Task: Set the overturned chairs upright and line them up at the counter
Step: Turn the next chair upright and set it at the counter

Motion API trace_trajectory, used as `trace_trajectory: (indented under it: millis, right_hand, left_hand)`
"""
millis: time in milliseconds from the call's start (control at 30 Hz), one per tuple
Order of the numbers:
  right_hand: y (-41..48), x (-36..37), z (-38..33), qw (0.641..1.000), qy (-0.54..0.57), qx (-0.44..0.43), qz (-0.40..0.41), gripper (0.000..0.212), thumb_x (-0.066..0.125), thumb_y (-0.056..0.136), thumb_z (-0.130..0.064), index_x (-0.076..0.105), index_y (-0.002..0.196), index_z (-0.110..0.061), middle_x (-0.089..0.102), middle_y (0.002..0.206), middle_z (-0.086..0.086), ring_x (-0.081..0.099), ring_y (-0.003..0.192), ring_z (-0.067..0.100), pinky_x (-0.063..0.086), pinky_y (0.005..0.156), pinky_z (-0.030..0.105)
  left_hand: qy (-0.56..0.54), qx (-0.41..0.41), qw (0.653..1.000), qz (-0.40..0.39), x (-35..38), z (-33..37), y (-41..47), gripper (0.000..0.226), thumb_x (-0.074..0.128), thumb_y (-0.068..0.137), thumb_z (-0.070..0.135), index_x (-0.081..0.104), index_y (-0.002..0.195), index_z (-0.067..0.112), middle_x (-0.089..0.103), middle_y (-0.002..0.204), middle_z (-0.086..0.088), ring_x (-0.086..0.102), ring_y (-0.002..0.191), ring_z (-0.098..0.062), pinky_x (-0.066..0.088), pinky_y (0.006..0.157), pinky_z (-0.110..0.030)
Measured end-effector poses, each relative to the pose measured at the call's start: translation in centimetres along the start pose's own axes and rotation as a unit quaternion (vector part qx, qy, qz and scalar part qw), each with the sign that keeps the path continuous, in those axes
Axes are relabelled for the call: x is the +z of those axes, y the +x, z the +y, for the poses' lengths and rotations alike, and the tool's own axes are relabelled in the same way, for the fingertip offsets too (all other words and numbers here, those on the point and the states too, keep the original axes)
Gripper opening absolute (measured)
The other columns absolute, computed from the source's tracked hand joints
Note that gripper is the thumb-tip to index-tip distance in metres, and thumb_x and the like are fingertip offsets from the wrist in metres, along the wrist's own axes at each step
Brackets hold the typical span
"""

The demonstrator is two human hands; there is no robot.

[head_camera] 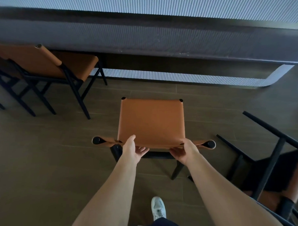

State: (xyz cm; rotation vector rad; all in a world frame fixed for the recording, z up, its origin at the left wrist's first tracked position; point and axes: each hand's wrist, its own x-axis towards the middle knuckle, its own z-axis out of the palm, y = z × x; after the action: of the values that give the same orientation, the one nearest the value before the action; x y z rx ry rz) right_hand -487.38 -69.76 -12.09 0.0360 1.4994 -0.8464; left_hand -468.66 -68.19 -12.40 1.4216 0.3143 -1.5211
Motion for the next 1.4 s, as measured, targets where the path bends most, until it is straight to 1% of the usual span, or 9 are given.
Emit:
trace_trajectory:
  millis: [167,367,533,667,800,967,1100,1233,1400]
  right_hand:
    - [1.2,0.6,-0.1,0.999,0.005,0.003,0.033,0.039,0.049,0.094,0.002,0.050,0.131,-0.007,0.059,0.106,0.019,0.063,0.090,0.036,0.058,0.076,0.050]
    - [1.3,1.0,0.1,0.998,0.015,-0.001,0.060,0.043,0.049,0.089,0.007,0.053,0.129,-0.008,0.058,0.114,0.017,0.061,0.092,0.036,0.059,0.071,0.048]
    - [1.1,1.8,-0.3,0.997,0.024,0.002,0.068,0.039,0.047,0.089,0.007,0.052,0.125,-0.007,0.056,0.098,0.014,0.061,0.086,0.035,0.059,0.076,0.053]
    - [1.2,2.2,-0.1,0.996,0.049,-0.017,0.070,0.045,0.047,0.089,0.005,0.045,0.133,-0.006,0.058,0.112,0.018,0.061,0.081,0.032,0.058,0.082,0.053]
    - [1.2,2.7,-0.7,0.994,0.072,-0.027,0.074,0.049,0.046,0.088,0.007,0.043,0.135,-0.004,0.056,0.122,0.021,0.059,0.081,0.031,0.057,0.083,0.054]
    - [1.1,4.5,-3.6,0.996,0.066,-0.037,0.045,0.053,0.052,0.085,0.007,0.040,0.136,-0.003,0.057,0.113,0.022,0.063,0.091,0.038,0.059,0.076,0.054]
    - [1.1,7.2,-8.0,0.997,0.042,-0.062,0.003,0.055,0.056,0.080,0.008,0.040,0.133,0.003,0.060,0.100,0.024,0.062,0.068,0.034,0.057,0.080,0.060]
    - [1.4,9.8,-11.6,0.997,0.026,-0.070,0.009,0.055,0.054,0.081,0.010,0.042,0.134,0.001,0.058,0.116,0.026,0.065,0.092,0.040,0.056,0.084,0.058]
    - [2.5,12.5,-15.0,0.995,0.061,-0.070,0.039,0.054,0.050,0.083,0.014,0.040,0.134,-0.002,0.048,0.122,0.026,0.060,0.100,0.047,0.057,0.081,0.057]
  left_hand:
    - [-0.007,0.007,0.999,0.045,0.7,0.2,0.7,0.042,0.057,0.096,0.019,0.042,0.135,0.014,0.055,0.121,-0.022,0.059,0.103,-0.041,0.054,0.086,-0.058]
    - [-0.005,-0.013,0.999,0.049,0.3,0.8,0.8,0.044,0.061,0.093,0.019,0.046,0.134,0.012,0.059,0.117,-0.023,0.063,0.100,-0.042,0.056,0.081,-0.058]
    - [0.015,-0.025,0.999,0.032,-0.4,1.7,1.0,0.039,0.062,0.091,0.010,0.048,0.128,0.004,0.060,0.112,-0.026,0.063,0.096,-0.044,0.057,0.074,-0.056]
    - [0.011,-0.018,1.000,0.023,0.4,2.7,1.6,0.040,0.060,0.090,0.006,0.046,0.128,0.003,0.056,0.112,-0.027,0.060,0.094,-0.049,0.057,0.061,-0.054]
    - [0.000,0.001,1.000,0.022,1.1,2.9,1.9,0.042,0.062,0.091,0.014,0.047,0.130,0.007,0.056,0.113,-0.026,0.059,0.096,-0.050,0.058,0.060,-0.053]
    - [-0.065,-0.006,0.998,0.009,3.2,5.3,2.5,0.063,0.063,0.090,0.042,0.036,0.139,0.013,0.050,0.123,-0.027,0.055,0.108,-0.051,0.053,0.078,-0.065]
    - [-0.077,-0.010,0.996,-0.042,6.4,8.9,2.9,0.076,0.058,0.089,0.057,0.029,0.145,0.015,0.049,0.120,-0.030,0.051,0.111,-0.057,0.051,0.080,-0.067]
    - [-0.050,-0.032,0.997,-0.042,9.9,12.4,3.4,0.077,0.067,0.086,0.046,0.029,0.144,0.011,0.041,0.134,-0.035,0.045,0.112,-0.065,0.057,0.064,-0.061]
    - [-0.044,-0.076,0.996,-0.010,13.1,15.4,3.9,0.064,0.068,0.086,0.015,0.035,0.136,-0.006,0.035,0.137,-0.045,0.050,0.108,-0.061,0.056,0.046,-0.052]
